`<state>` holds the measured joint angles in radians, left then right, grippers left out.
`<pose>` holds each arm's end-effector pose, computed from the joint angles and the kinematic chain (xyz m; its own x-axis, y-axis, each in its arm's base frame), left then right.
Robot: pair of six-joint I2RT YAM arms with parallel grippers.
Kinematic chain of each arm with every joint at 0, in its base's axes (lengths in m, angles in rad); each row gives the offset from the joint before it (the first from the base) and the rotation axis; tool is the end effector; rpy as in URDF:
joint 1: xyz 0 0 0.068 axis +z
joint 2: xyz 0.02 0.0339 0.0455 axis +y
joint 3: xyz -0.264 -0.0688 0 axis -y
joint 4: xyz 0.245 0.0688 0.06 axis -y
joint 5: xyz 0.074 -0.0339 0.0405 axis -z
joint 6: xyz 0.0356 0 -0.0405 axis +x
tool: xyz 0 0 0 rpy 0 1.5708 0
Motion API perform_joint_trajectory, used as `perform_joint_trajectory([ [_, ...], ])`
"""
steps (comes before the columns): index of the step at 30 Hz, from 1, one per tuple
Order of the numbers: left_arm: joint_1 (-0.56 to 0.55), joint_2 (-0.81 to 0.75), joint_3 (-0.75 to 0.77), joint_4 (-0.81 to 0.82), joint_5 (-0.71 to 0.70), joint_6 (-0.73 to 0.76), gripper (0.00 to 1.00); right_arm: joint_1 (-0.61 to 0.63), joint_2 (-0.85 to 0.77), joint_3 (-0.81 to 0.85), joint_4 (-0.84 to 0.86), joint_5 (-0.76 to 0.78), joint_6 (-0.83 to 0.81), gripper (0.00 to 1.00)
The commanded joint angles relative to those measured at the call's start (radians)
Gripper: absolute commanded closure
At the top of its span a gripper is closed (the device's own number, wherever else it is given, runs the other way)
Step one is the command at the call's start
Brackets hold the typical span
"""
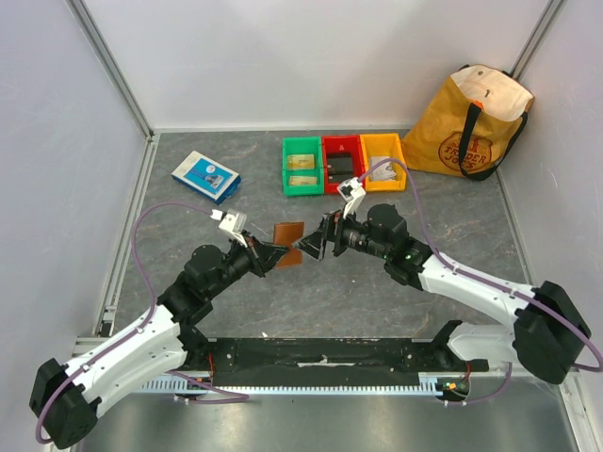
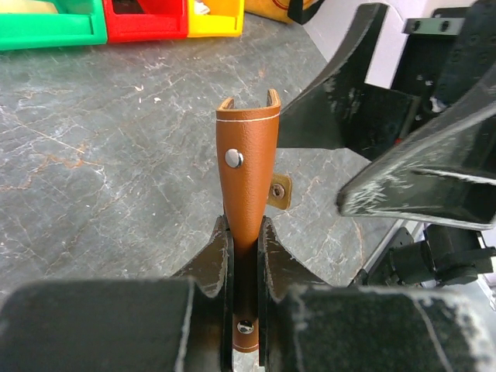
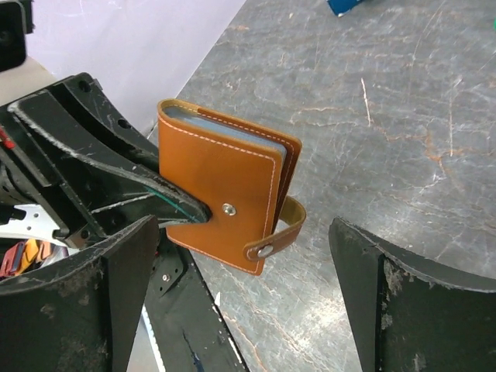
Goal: Take the credit cards out of the card holder
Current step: Open the card holder at the center of the board.
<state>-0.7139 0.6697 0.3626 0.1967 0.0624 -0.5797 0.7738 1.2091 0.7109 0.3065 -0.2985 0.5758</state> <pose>0.1297 -0.1153 0.2484 -0.4533 -0.3306 -0.8278 0.5403 0.6367 -0.5502 0.1905 0.2007 0.2755 -0.5904 0.1507 -0.7929 -0.6592 0.4767 0.5815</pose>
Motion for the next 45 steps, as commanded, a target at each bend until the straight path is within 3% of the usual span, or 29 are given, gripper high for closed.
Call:
perform_joint_trajectory([
  [1,-0.002,0.008,0.055,0.081,0.056,-0.028,0.98,-0.004,0.038,0.004,0.073,-0.038,0.019,0.05],
  [16,-0.004,-0.022,0.053,0.101,0.077,-0.051,0.98,-0.079,0.044,-0.105,0.123,-0.131,0.032,0.69],
  [21,-0.002,-0.019,0.053,0.133,0.125,-0.054,0.98,-0.097,0.055,-0.136,0.241,-0.244,0.074,0.78],
  [25,-0.002,-0.006,0.047,0.145,0.129,-0.055,0.98,-0.103,0.053,-0.146,0.287,-0.284,0.087,1.00],
  [26,-0.002,-0.005,0.041,0.142,0.107,-0.058,0.98,-0.110,0.049,-0.148,0.278,-0.281,0.082,1.00],
  [28,-0.001,-0.007,0.033,0.095,0.026,-0.066,0.88,-0.120,0.040,-0.145,0.228,-0.265,0.070,1.00],
  [32,-0.001,0.016,0.064,-0.089,-0.157,-0.066,0.32,-0.126,0.029,-0.099,0.022,-0.194,-0.006,1.00],
  [34,-0.001,0.040,0.096,-0.173,-0.196,-0.060,0.17,-0.126,0.044,-0.084,-0.044,-0.180,-0.030,1.00],
  [45,-0.007,0.320,0.216,-0.279,-0.082,-0.083,0.14,-0.126,0.188,-0.099,0.000,-0.211,0.039,1.00],
])
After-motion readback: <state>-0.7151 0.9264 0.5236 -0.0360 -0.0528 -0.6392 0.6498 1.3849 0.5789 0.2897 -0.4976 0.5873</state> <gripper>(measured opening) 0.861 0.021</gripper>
